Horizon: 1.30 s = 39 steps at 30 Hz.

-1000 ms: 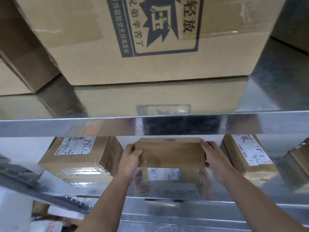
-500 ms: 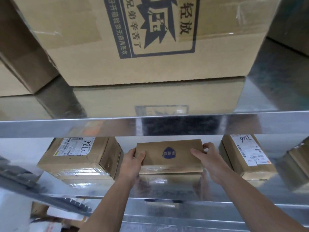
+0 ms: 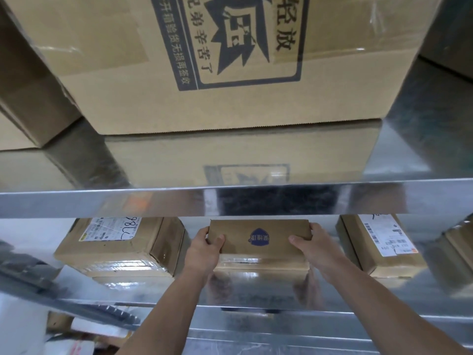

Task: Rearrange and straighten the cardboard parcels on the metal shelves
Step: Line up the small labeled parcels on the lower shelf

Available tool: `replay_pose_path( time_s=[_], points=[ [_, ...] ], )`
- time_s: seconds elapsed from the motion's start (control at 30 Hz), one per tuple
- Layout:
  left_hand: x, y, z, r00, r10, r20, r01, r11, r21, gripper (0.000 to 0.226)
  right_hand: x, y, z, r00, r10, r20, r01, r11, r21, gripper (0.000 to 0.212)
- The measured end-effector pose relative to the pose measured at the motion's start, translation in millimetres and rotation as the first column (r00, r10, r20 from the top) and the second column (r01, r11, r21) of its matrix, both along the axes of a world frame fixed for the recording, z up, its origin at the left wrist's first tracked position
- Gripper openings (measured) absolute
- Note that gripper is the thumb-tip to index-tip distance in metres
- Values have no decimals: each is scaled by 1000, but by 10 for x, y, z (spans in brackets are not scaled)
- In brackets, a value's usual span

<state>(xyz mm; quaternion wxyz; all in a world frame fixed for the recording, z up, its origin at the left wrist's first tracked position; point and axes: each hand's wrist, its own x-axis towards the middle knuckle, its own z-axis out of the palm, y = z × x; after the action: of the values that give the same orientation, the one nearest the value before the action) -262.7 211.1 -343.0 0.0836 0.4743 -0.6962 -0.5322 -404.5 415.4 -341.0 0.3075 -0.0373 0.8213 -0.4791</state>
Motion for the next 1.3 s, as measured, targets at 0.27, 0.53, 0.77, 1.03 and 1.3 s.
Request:
replay_pose_path(
  time_s=[0.27,0.53,0.77,1.03,1.3],
  points=[
    [-67,-7,-41,999,19,45,-16,998,-66,30,8,-58,3,999,-6,-52,10,998,64,44],
    [-83,50,6,997,33,76,-27,996,-85,41,6,-77,51,997,-6,-77,14,995,98,44],
    [-10,46,-38,999,49,19,-49,999,-20,44,43,-10,105,997,11,-72,-7,999,51,68],
    [145,104,133,940,185,-285,-97,950,295,32,79,95,145,987,-46,151,73,982,-176,31],
    [65,82,541,819,248,-518,-161,965,208,30,53,58,264,998,62,9,-62,998,11,46]
  ],
)
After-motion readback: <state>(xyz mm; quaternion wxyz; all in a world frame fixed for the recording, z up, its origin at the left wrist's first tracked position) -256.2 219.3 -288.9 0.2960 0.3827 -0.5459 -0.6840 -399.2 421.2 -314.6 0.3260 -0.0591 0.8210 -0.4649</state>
